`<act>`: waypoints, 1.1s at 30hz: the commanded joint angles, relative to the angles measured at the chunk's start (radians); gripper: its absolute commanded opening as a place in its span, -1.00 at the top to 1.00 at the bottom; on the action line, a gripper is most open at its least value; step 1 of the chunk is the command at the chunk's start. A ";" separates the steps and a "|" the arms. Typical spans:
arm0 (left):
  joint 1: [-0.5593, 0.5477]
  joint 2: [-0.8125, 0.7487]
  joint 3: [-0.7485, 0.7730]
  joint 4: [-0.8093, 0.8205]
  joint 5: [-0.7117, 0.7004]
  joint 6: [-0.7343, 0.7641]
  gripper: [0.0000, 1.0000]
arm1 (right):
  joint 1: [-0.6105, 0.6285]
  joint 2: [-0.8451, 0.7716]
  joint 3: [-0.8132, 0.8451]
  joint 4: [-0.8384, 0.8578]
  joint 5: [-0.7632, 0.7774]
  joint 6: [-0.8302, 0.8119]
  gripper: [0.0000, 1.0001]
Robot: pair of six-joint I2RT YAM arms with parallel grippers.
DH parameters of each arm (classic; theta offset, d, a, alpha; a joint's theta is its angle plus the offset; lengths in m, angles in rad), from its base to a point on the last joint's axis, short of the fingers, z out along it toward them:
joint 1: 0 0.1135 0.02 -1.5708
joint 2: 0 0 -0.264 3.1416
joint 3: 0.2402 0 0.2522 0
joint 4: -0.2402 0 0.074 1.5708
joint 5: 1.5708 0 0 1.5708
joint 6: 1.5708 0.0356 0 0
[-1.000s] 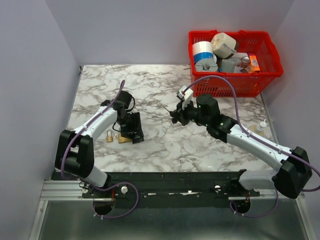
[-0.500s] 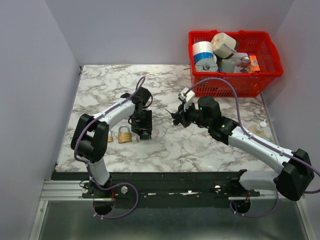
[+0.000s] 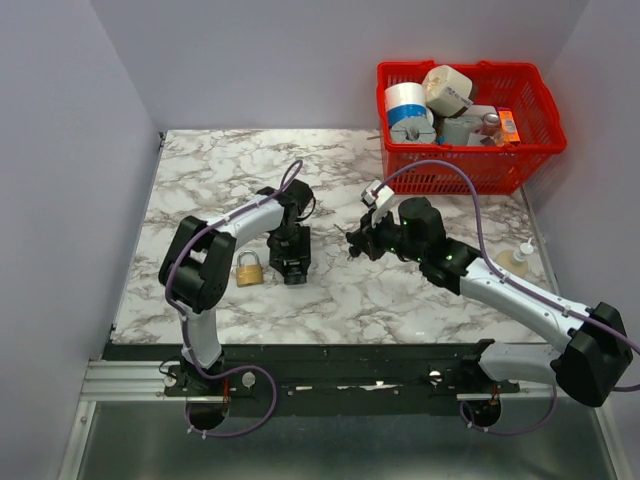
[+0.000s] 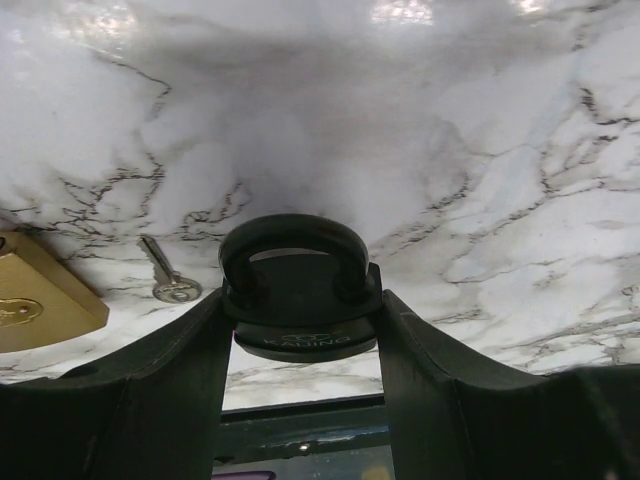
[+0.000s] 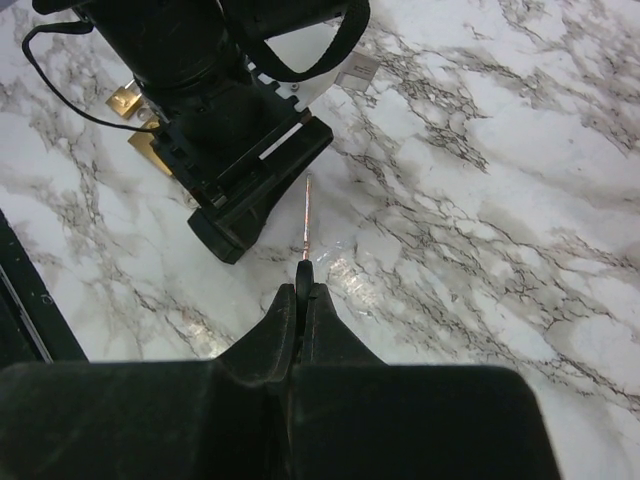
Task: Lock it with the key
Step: Place the lock at the center of the board.
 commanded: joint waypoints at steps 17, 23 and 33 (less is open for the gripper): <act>-0.018 0.053 0.050 -0.019 -0.011 -0.012 0.07 | -0.017 -0.014 -0.031 0.015 -0.019 0.029 0.99; -0.018 0.061 0.074 -0.019 -0.005 -0.004 -0.50 | -0.018 -0.006 -0.031 0.015 -0.021 0.038 0.99; -0.009 -0.003 0.116 -0.004 -0.001 0.010 -0.82 | -0.020 0.006 -0.043 0.015 -0.028 0.075 0.99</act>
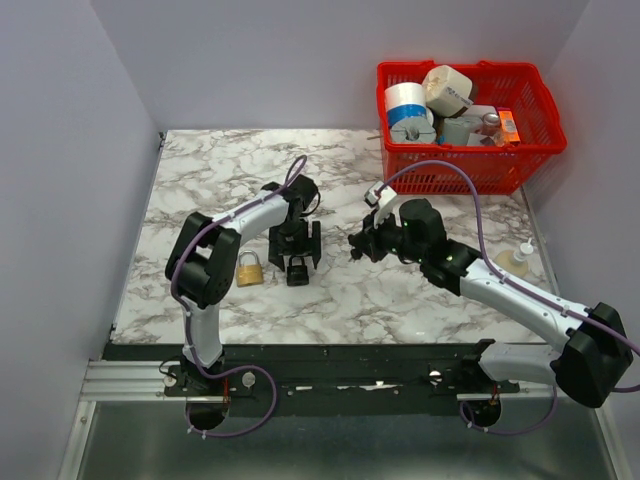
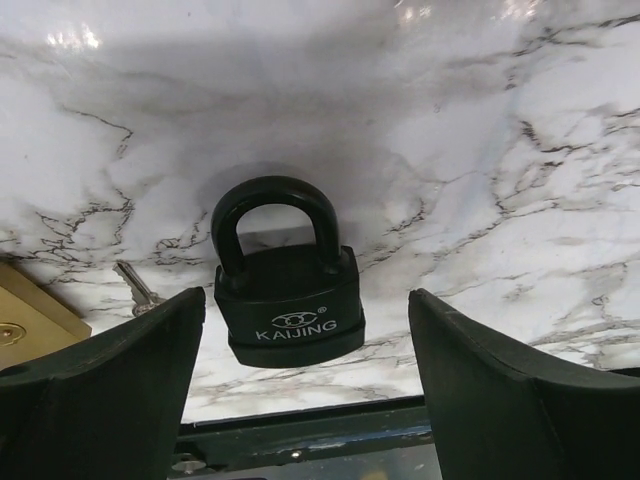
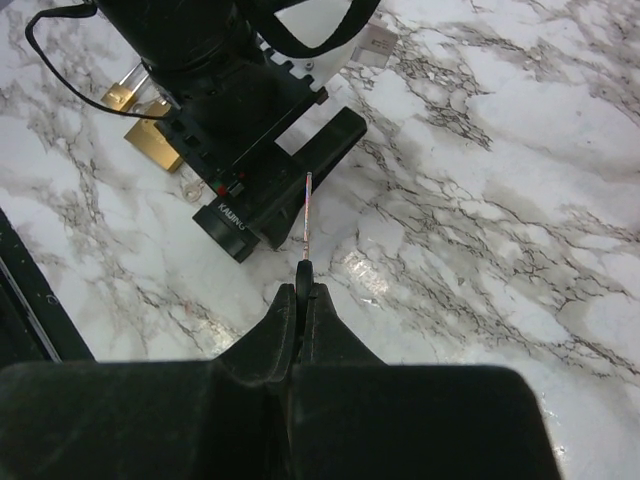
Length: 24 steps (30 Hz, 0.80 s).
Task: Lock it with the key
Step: Place the lock at the center of the board, then place the key at the center of the board.
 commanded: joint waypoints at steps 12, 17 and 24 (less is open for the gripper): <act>0.226 -0.418 -0.049 0.281 0.096 -0.053 -0.97 | -0.006 0.060 -0.110 0.089 -0.273 0.171 0.99; 0.286 -0.478 -0.113 0.295 0.108 -0.056 -0.97 | 0.009 0.132 -0.162 0.162 -0.328 0.191 0.99; 0.301 -0.579 -0.250 0.324 0.109 -0.039 -0.97 | 0.040 0.207 -0.183 0.222 -0.380 0.211 0.99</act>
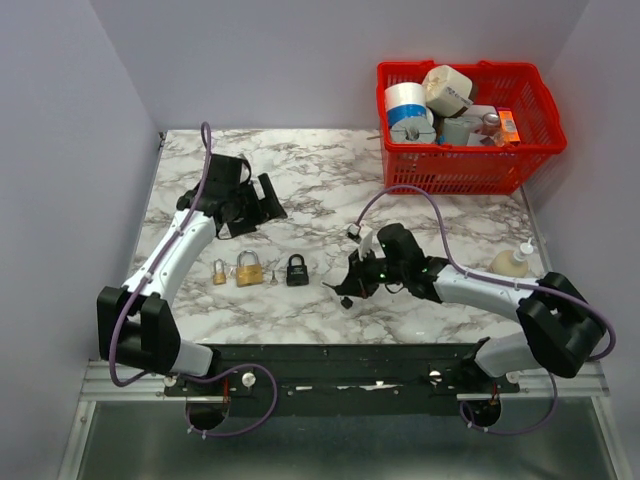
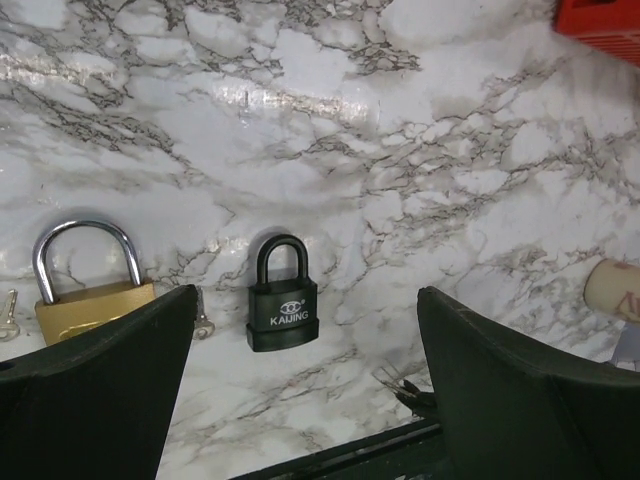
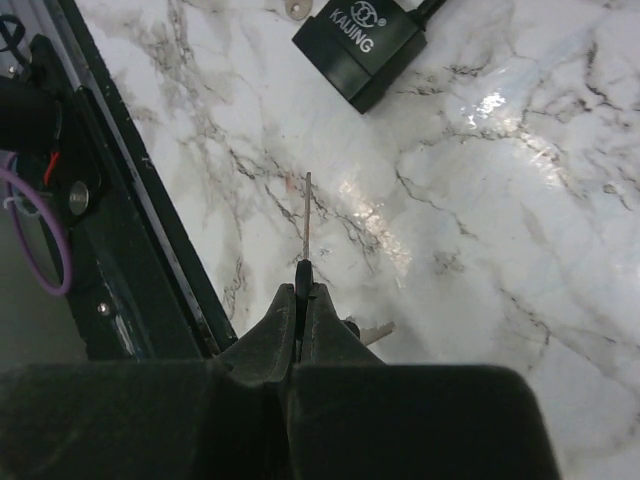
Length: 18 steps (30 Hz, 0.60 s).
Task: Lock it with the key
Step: Place the key at the center of the board.
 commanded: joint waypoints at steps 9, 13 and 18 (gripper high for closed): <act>0.046 -0.135 -0.147 0.036 0.032 0.003 -0.97 | 0.015 0.180 0.076 0.199 -0.047 0.120 0.99; 0.060 -0.131 -0.144 0.031 0.035 0.004 -0.97 | 0.015 0.251 0.140 0.207 -0.046 0.126 0.99; 0.078 -0.131 -0.150 0.030 0.035 0.001 -0.97 | 0.015 0.315 0.183 0.207 -0.003 0.141 0.99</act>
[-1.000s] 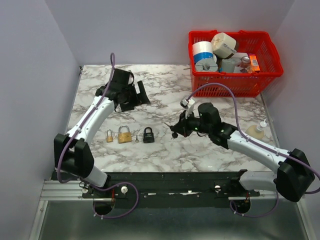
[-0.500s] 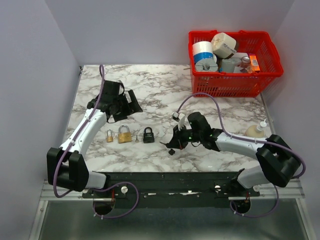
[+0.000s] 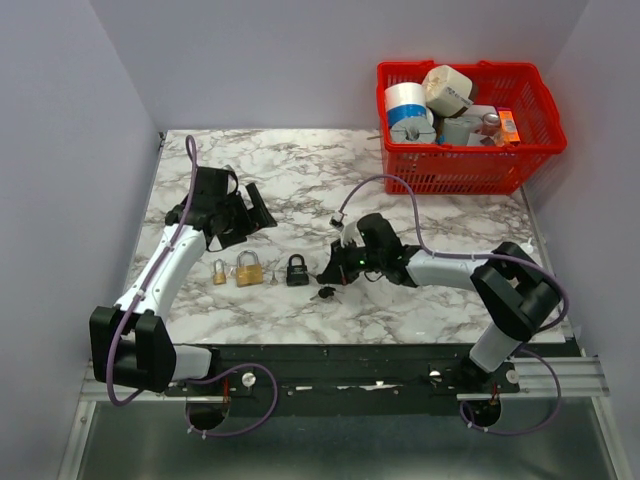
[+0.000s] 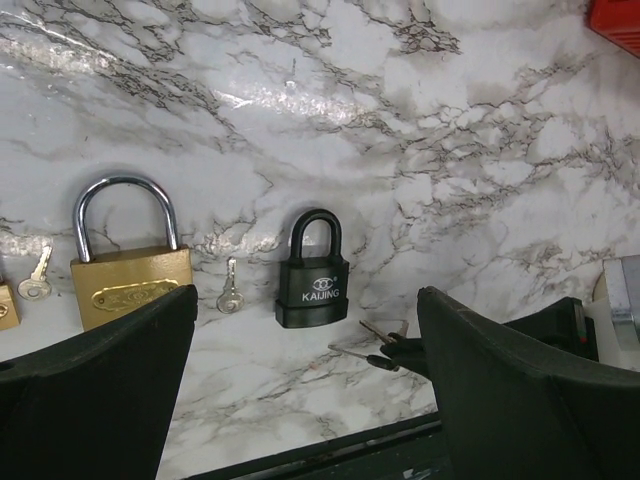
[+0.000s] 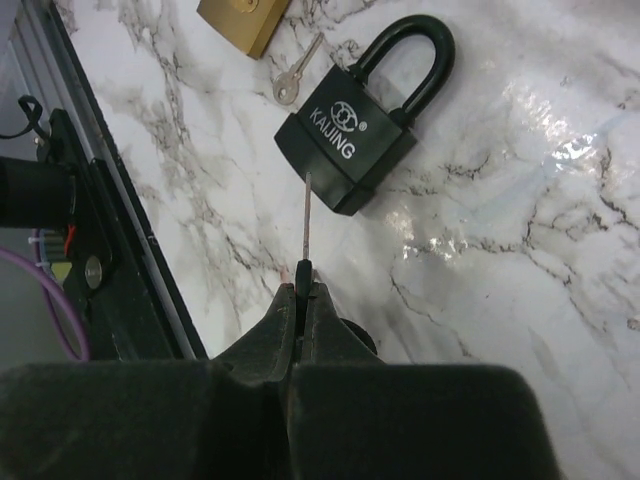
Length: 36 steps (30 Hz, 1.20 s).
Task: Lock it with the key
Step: Place the key at the center of the board.
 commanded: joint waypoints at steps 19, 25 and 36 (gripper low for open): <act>0.053 0.043 0.024 0.015 0.032 -0.003 -0.97 | -0.074 0.183 0.142 0.016 0.075 0.021 0.99; 0.058 0.073 0.043 0.014 0.045 -0.005 -0.97 | -0.088 0.214 0.168 -0.009 0.059 0.009 0.96; 0.062 0.109 0.069 0.015 0.057 -0.005 -0.97 | -0.105 0.208 0.165 -0.050 0.039 -0.007 0.58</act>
